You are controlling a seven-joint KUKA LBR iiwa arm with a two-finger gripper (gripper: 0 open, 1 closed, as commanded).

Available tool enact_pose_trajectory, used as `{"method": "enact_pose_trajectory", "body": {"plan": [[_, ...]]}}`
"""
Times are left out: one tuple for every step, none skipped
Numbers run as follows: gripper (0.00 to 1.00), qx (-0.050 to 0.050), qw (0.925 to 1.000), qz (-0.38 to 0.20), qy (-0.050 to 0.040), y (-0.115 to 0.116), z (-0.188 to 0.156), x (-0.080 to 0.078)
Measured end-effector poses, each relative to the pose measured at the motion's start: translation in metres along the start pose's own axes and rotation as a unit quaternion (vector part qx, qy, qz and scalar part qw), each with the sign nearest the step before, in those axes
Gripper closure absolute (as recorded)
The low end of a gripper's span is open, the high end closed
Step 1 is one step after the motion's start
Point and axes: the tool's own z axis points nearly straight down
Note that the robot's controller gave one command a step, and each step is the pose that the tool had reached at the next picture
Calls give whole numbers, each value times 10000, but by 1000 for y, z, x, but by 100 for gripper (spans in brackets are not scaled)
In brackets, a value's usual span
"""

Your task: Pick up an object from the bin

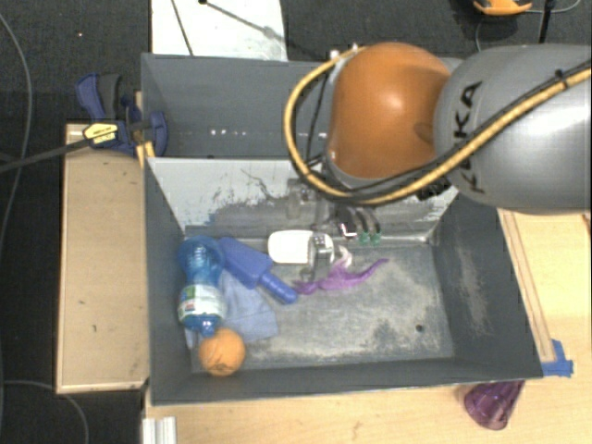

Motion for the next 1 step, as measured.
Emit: {"method": "enact_pose_trajectory", "body": {"plan": [[0,-3,9993,384,3,-26,-23,-10]]}}
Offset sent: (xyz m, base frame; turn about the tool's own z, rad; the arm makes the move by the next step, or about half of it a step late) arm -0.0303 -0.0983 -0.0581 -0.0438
